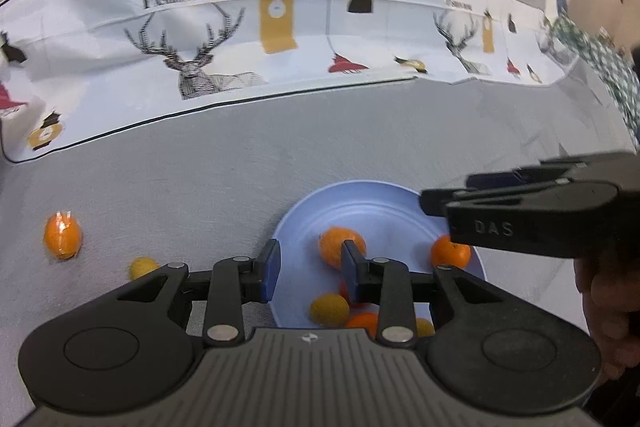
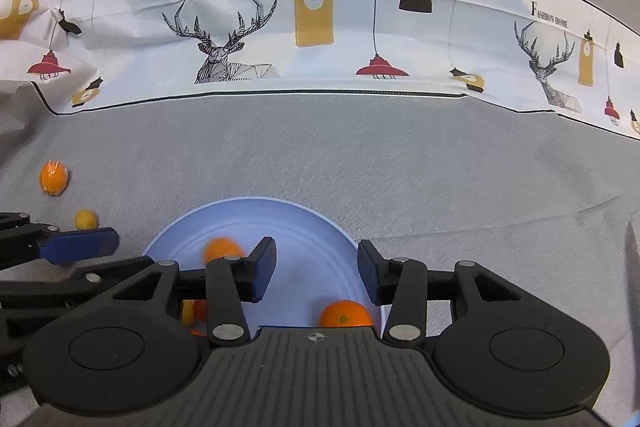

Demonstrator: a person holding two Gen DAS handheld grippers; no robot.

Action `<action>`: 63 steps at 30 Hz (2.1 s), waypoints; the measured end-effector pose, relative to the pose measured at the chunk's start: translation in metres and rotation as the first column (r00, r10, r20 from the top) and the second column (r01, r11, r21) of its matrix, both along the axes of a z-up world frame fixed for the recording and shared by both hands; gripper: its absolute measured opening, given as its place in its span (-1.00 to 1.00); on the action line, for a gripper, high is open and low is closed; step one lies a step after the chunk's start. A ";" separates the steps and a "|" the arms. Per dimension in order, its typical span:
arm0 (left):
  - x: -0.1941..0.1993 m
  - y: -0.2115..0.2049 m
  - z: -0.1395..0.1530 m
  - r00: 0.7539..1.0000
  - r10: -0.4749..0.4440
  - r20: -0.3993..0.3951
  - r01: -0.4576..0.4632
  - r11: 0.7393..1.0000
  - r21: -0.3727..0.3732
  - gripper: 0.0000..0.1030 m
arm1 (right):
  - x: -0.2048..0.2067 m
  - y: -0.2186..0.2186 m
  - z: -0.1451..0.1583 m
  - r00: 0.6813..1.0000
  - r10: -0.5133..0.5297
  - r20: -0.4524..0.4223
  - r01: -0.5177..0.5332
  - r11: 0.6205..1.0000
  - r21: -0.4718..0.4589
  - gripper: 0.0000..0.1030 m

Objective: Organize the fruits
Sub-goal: 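Open the left tool to drop the yellow fruit while the right tool drops the tangerine, then move both open tools back from the plate toward the fruit pile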

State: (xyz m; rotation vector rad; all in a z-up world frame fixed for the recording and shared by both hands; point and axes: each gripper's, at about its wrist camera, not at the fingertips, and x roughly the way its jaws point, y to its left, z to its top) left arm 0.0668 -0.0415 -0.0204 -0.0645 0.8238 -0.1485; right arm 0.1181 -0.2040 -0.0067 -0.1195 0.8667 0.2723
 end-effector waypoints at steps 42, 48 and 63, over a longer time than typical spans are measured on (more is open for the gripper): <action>-0.034 0.117 0.043 0.976 0.201 0.081 -0.198 0.979 -0.037 -0.58 | -0.059 0.063 0.043 0.987 0.140 0.083 -0.156 0.958 0.240 -0.50; -0.037 0.142 0.036 0.961 0.276 0.029 -0.275 0.961 -0.037 -0.58 | -0.066 0.101 0.034 0.965 0.256 0.052 -0.261 0.937 0.233 -0.50; -0.044 0.158 0.032 0.949 0.314 0.011 -0.313 0.949 -0.034 -0.58 | -0.069 0.181 -0.002 0.921 0.383 -0.064 -0.372 0.918 0.139 -0.03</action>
